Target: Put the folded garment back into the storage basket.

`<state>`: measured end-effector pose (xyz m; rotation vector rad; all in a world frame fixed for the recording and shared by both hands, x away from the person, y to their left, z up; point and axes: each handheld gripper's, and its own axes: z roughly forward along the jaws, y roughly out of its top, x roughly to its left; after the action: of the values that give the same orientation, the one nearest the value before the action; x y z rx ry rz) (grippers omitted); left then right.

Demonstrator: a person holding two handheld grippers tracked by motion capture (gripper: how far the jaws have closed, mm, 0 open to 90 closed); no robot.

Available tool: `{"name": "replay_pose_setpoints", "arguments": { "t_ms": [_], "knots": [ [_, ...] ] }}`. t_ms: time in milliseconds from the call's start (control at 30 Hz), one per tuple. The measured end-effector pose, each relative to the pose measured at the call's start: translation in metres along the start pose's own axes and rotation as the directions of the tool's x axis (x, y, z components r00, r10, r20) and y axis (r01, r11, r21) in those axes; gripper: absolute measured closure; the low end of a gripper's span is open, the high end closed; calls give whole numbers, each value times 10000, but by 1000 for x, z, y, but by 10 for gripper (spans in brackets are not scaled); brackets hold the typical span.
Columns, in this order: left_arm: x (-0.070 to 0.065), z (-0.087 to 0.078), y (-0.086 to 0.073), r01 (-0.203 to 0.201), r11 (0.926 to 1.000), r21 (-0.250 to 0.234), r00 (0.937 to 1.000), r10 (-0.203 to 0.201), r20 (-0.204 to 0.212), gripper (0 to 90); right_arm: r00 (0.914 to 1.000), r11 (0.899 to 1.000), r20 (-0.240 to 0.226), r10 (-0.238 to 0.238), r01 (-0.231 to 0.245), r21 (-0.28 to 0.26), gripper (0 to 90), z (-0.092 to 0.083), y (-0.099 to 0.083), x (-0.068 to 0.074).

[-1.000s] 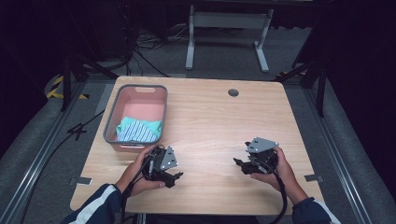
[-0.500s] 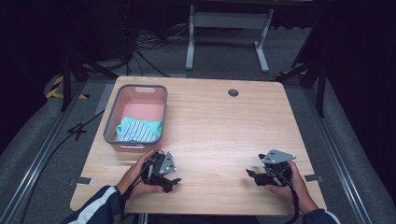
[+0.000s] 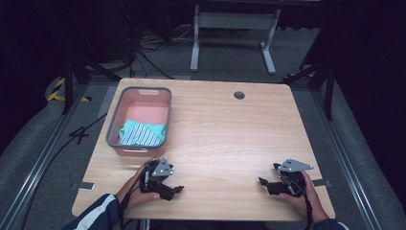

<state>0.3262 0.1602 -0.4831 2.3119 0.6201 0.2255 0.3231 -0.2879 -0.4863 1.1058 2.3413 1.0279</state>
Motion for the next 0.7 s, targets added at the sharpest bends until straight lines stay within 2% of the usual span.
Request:
{"name": "replay_pose_setpoints", "arguments": {
  "t_ms": [67, 700],
  "knots": [
    [0, 0, 0, -9, 10000, 23, 10000, 9, -20, 148, 9999, 9998, -24, 167, -167, 47, 164, 1, 0, -2],
    [2, 1, 1, -92, 9999, 58, 9999, 91, 74, 127, 9998, 9998, -63, 186, -185, 45, 162, 1, 1, -2]
  ]
}}
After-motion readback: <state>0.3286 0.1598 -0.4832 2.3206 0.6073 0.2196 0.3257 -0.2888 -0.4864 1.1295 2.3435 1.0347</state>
